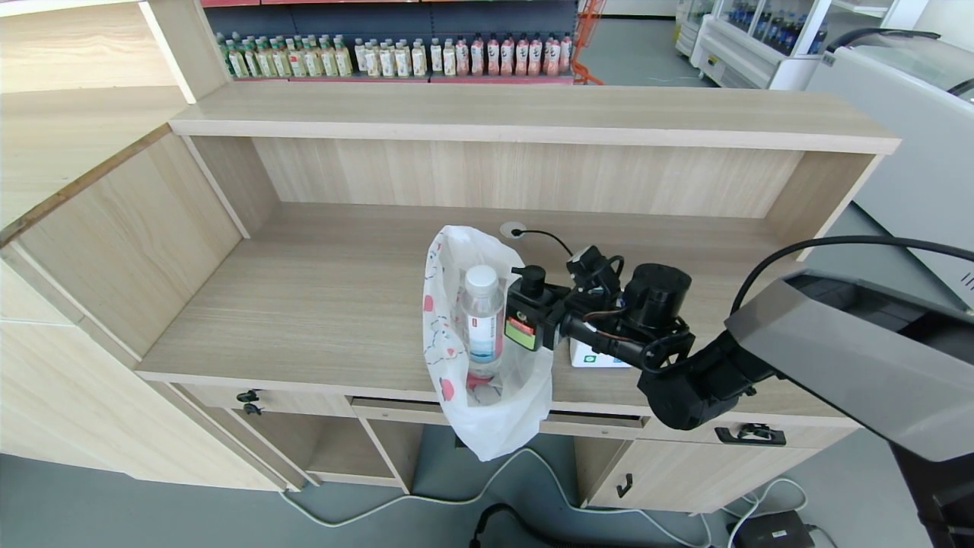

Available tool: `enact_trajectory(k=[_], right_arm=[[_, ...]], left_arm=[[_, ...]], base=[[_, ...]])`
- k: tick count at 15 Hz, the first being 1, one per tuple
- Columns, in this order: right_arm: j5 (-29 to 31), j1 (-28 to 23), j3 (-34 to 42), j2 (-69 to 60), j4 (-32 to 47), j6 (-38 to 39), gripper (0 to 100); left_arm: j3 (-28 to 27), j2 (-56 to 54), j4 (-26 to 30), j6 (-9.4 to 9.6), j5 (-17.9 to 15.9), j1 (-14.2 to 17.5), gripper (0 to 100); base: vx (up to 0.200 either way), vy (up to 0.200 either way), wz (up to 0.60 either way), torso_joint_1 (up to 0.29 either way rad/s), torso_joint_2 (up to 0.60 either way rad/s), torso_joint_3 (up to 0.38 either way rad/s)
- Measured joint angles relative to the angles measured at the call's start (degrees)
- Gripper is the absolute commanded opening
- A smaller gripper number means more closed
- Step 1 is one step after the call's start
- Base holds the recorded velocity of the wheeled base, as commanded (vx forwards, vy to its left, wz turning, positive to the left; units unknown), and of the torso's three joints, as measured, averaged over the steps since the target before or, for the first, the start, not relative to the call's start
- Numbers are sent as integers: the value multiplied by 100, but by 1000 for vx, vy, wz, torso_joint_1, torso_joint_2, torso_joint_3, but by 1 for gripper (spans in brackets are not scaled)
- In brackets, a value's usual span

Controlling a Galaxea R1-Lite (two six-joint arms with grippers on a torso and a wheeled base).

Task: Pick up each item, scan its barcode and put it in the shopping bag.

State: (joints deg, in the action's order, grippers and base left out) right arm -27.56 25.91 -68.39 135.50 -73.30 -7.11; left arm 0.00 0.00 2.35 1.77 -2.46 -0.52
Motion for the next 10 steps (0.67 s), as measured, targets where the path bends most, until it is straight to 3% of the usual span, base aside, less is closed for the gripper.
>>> enact_trajectory(k=[10], right_arm=[[-7, 57, -366, 268, -5, 271, 0]], left_arm=[[0, 0, 2, 0, 0, 0, 100]], base=[[0, 0, 0, 0, 0, 0]])
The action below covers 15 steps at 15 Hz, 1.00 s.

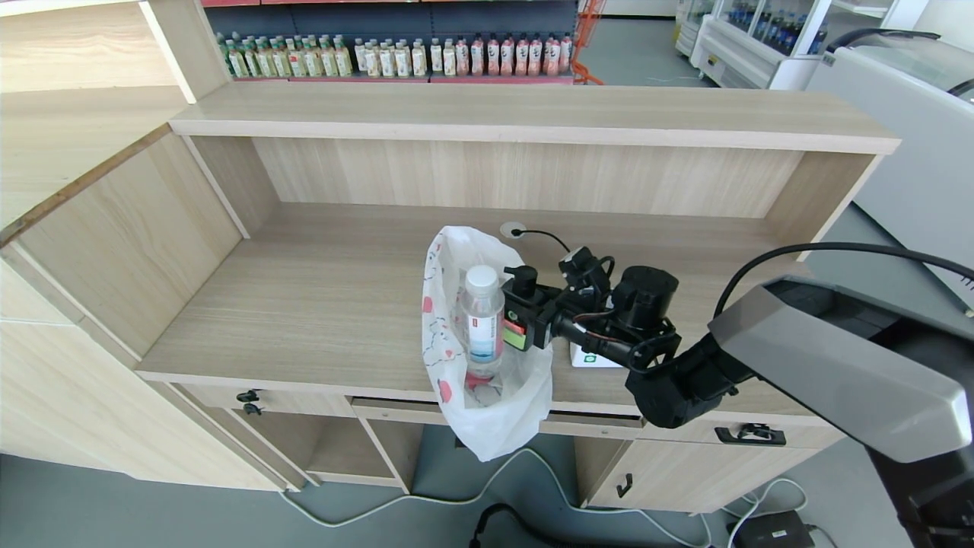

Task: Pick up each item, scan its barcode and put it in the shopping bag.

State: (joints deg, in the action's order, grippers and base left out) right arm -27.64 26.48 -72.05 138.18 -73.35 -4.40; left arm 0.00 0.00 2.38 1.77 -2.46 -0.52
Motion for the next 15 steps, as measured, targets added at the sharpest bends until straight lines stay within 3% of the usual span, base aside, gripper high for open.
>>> enact_trajectory(k=[4, 5, 15], right_arm=[[-4, -18, 5, 62, 27, -9, 0], [-6, -20, 6, 66, 27, -16, 100], [-6, -179, 278, -400, 22, 260, 100]], left_arm=[[0, 0, 0, 0, 0, 0, 100], [0, 0, -2, 0, 1, 0, 100], [0, 0, 0, 0, 0, -2, 100]], base=[[0, 0, 0, 0, 0, 0], [0, 0, 0, 0, 0, 0], [0, 0, 0, 0, 0, 0]])
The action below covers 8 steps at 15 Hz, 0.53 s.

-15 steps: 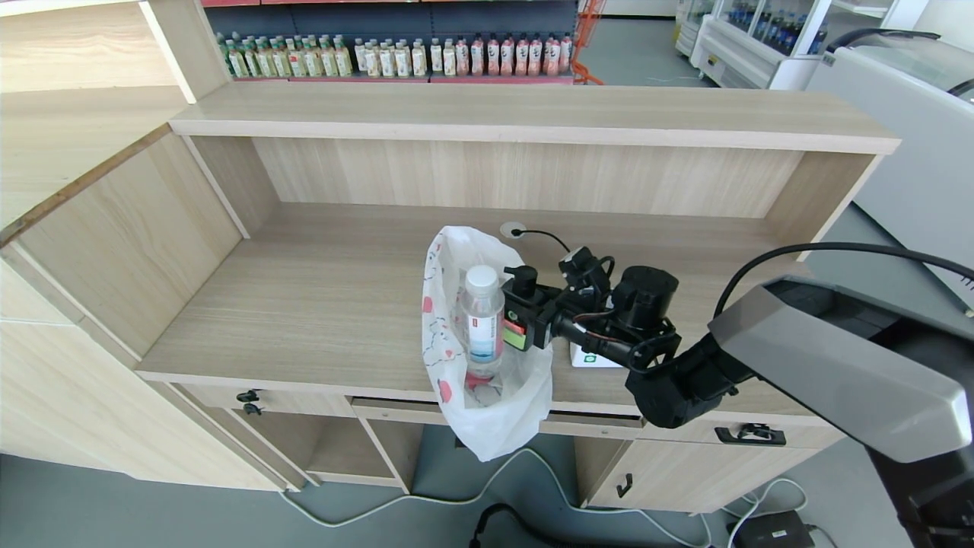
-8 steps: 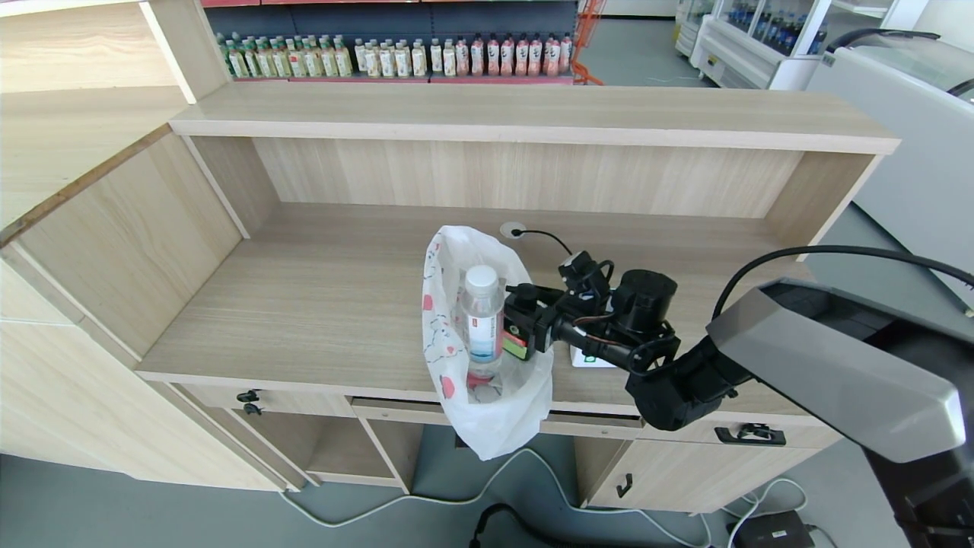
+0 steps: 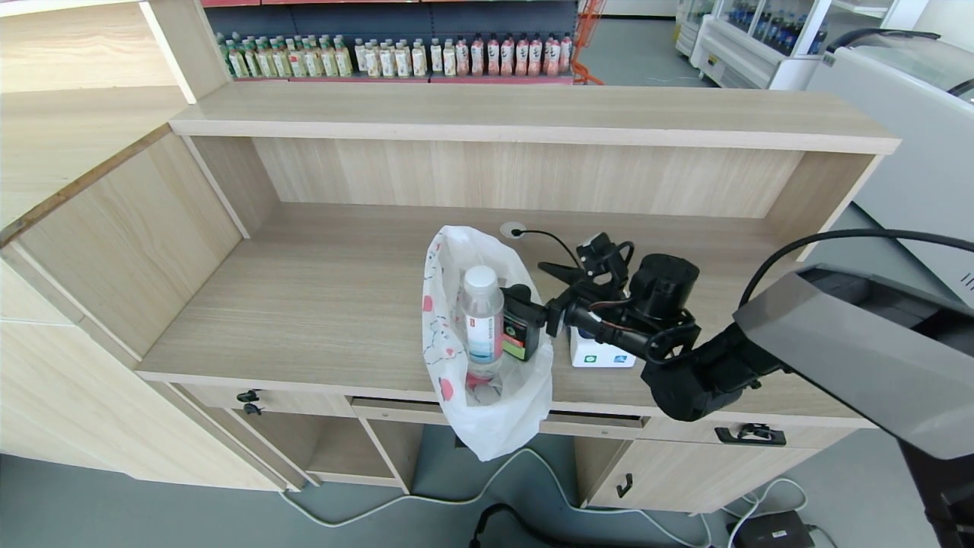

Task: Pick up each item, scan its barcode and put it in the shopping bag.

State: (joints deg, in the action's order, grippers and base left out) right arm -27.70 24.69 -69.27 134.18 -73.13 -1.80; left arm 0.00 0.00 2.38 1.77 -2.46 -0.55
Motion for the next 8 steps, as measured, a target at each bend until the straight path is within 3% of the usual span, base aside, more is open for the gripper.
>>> enact_trajectory(k=[8], right_arm=[[-5, -463, 1123, -1618, 143, 514, 100]], left_arm=[[0, 0, 0, 0, 1, 4, 100]], base=[[0, 0, 0, 0, 0, 0]])
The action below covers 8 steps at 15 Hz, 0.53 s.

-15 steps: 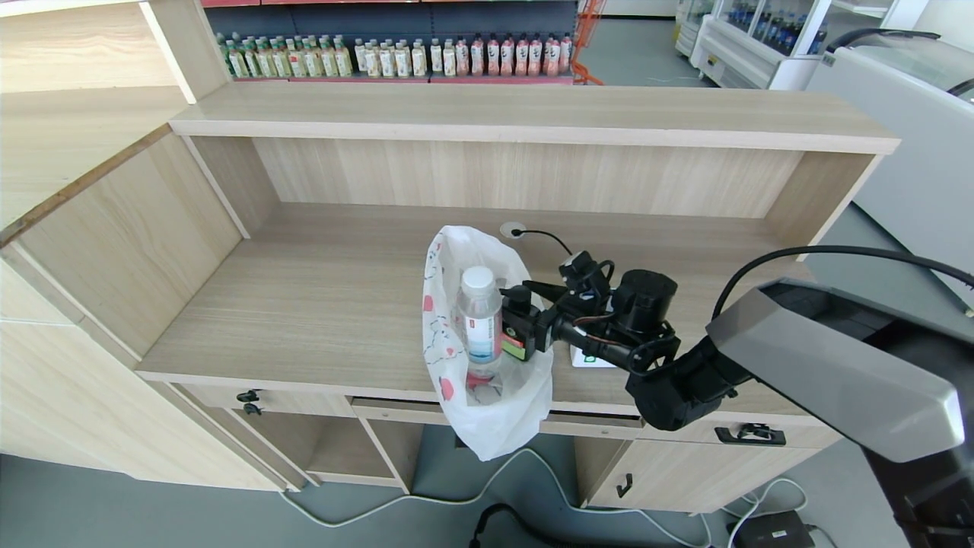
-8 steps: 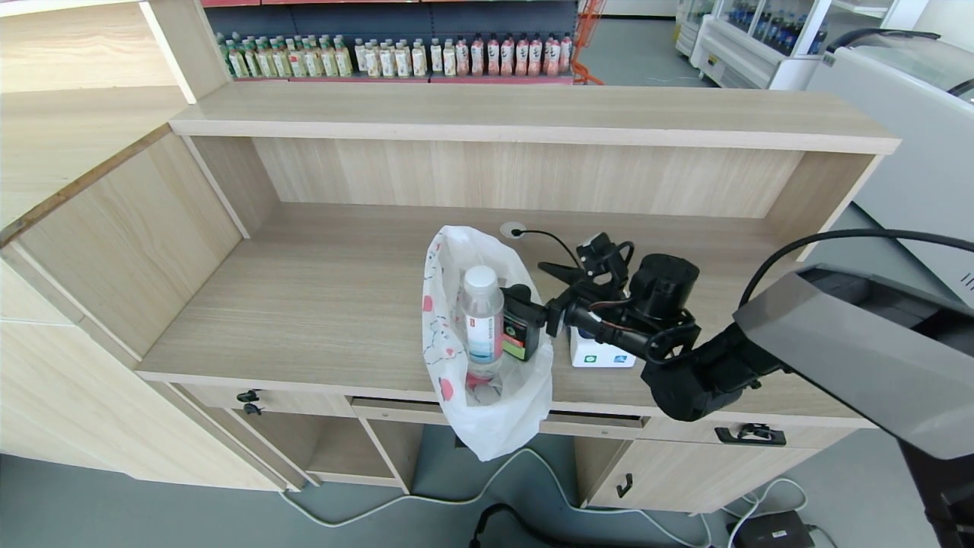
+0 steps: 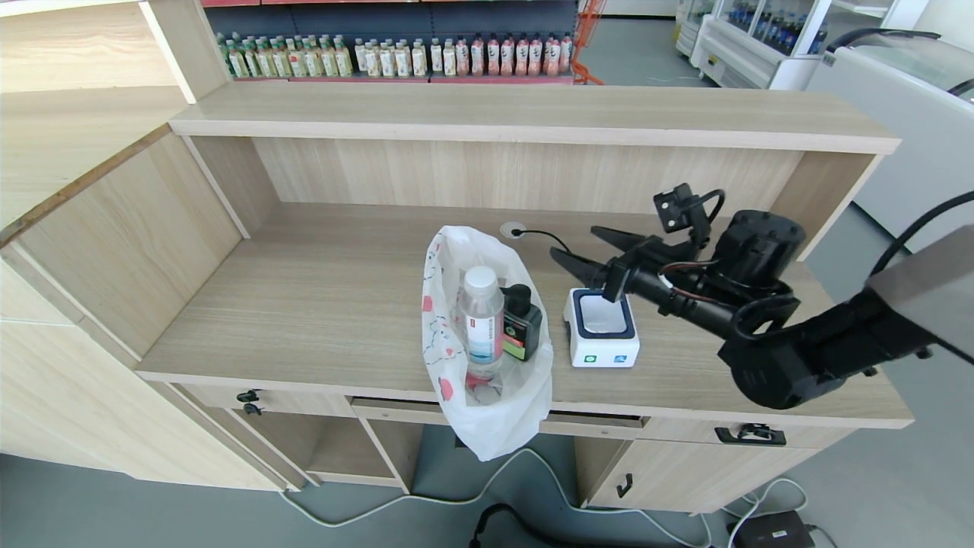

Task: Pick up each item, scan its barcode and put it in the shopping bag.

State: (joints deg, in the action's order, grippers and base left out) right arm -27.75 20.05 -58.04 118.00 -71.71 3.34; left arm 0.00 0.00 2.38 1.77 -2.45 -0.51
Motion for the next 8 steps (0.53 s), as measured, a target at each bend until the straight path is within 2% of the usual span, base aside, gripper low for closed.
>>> enact_trajectory(k=[4, 6, 8], right_arm=[[213, -289, 1362, -1820, 493, 134, 100], [385, -774, 2566, -2998, 875, 22, 100], [555, -1415, 3679, -4237, 1582, -197, 100]], left_arm=[[0, 0, 0, 0, -1, -4, 100], [0, 0, -2, 0, -1, -1, 100], [0, 0, 0, 0, 0, -1, 100]], base=[[0, 0, 0, 0, 0, 0], [0, 0, 0, 0, 0, 0], [0, 0, 0, 0, 0, 0]])
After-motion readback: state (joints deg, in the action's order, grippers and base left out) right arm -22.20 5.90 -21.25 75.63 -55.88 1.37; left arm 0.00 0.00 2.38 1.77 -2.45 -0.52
